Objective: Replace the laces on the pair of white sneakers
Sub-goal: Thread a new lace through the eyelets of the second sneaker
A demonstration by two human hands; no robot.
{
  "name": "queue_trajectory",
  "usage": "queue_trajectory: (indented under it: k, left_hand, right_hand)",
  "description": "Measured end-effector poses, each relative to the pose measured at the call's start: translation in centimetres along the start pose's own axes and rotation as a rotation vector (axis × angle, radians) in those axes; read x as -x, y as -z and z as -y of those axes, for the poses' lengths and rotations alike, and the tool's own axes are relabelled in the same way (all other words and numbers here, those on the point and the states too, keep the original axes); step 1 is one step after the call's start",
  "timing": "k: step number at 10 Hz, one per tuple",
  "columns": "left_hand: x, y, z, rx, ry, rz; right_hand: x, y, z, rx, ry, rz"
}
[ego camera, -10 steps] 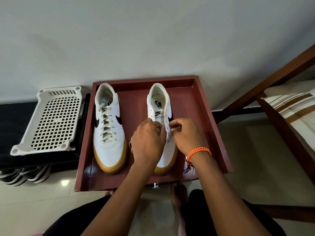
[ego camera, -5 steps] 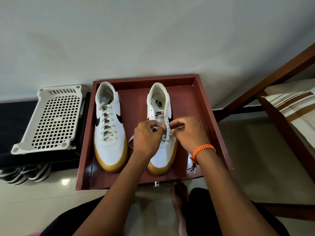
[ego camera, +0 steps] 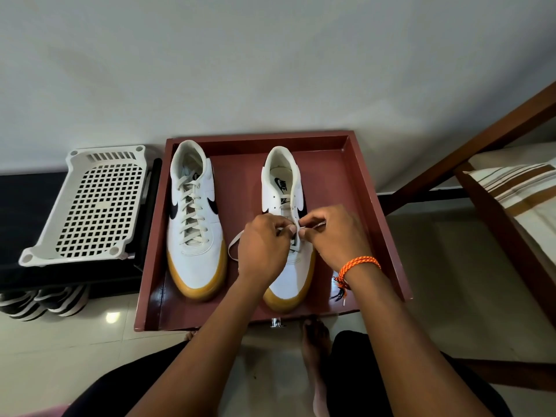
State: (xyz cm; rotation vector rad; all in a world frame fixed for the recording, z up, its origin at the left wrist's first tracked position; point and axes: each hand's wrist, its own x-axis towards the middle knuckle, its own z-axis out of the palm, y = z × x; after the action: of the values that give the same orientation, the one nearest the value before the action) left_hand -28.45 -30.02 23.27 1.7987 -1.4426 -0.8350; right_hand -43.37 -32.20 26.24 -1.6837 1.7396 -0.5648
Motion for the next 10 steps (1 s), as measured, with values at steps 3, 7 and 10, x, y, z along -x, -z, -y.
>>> queue_trajectory:
  k: [3,7,10]
  left_hand:
    - [-0.1,1.1,0.1,-0.104,-0.041,0.075]
    - [0.1,1.4,0.0,-0.099,0.001,0.104]
    - [0.3,1.7,0.4,-0.105,-0.047,0.106]
  right_hand:
    - [-0.6,0.1,-0.2,-0.315,-0.173,0.113]
    - [-0.2,4.6,2.6,-1.469,0.022,0.265]
    - [-0.3,0.1,0.6,0.044,0.023,0.149]
